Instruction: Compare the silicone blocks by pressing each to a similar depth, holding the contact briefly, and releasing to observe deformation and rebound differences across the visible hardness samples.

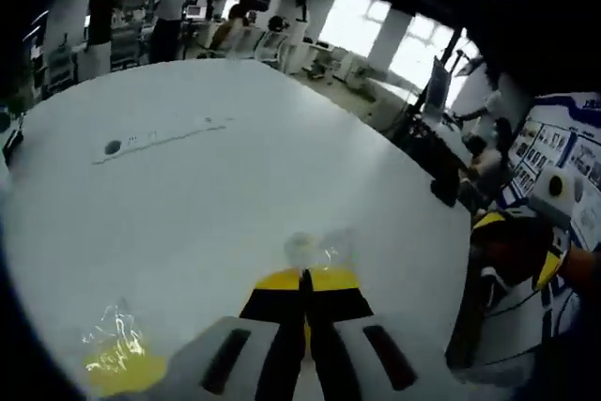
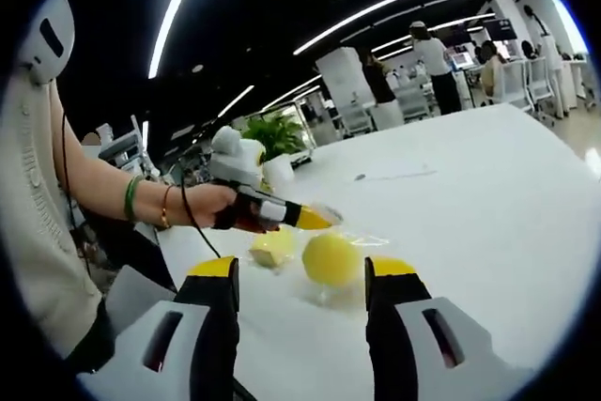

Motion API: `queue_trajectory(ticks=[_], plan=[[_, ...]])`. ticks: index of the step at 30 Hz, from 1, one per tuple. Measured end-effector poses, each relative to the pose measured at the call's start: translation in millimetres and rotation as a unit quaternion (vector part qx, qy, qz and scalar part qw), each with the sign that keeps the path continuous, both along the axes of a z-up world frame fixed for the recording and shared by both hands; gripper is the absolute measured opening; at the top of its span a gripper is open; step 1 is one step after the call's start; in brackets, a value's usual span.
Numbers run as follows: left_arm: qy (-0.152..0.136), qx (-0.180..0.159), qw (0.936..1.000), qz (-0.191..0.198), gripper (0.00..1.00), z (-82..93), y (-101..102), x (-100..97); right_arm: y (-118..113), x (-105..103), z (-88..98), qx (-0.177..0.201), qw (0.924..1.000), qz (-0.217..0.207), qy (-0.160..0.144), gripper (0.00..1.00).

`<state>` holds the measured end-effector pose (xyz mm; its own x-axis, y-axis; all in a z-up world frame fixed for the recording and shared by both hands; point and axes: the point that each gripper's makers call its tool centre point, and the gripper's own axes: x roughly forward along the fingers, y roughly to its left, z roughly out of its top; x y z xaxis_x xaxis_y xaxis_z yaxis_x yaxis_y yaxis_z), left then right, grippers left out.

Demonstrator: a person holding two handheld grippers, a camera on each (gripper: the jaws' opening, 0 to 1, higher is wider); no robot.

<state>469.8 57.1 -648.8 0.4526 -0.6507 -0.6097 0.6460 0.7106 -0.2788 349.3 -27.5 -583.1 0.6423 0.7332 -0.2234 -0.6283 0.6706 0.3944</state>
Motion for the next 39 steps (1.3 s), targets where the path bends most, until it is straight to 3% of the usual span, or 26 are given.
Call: queue_trajectory(ticks=[2,5,11,12,13,18,24,27,32,34,39], plan=[[-0.004,0.002,1.0000,-0.006,0.00,4.5,-2,-3.7,-1,-2,3.3,-0.001,1.0000,-0.001,-0.003,0.49],[-0.047,0.017,0.9977,-0.046,0.00,17.0,-9,-10.3,0,-5,7.1,-0.002,1.0000,0.000,-0.005,0.50],[-0.079,0.026,0.9946,-0.062,0.00,35.3,-10,-21.4,5,-8,18.1,-0.009,0.9998,0.007,-0.018,0.50],[-0.097,0.038,0.9926,-0.063,0.00,39.1,-7,-20.1,7,-9,20.1,-0.010,0.9997,0.008,-0.020,0.50],[-0.092,0.034,0.9930,-0.066,0.00,41.0,-7,-23.6,8,-9,22.2,-0.011,0.9996,0.010,-0.023,0.50],[-0.114,0.040,0.9903,-0.069,0.00,57.2,7,-30.5,18,-9,37.0,-0.025,0.9984,0.026,-0.043,0.50],[-0.114,0.015,0.9922,-0.047,0.00,81.2,32,-35.9,31,-9,50.9,-0.044,0.9959,0.049,-0.062,0.52],[-0.131,0.013,0.9904,-0.041,0.00,95.6,44,-37.8,38,-11,55.5,-0.053,0.9941,0.065,-0.068,0.51],[-0.151,0.000,0.9879,-0.037,0.00,120.2,58,-40.6,56,-9,66.4,-0.084,0.9879,0.098,-0.086,0.52],[-0.144,-0.019,0.9890,-0.029,0.00,131.2,64,-41.7,65,-8,72.9,-0.087,0.9860,0.112,-0.087,0.55],[-0.167,-0.024,0.9848,-0.039,0.00,157.5,76,-45.8,83,-1,96.7,-0.113,0.9749,0.150,-0.120,0.60]])
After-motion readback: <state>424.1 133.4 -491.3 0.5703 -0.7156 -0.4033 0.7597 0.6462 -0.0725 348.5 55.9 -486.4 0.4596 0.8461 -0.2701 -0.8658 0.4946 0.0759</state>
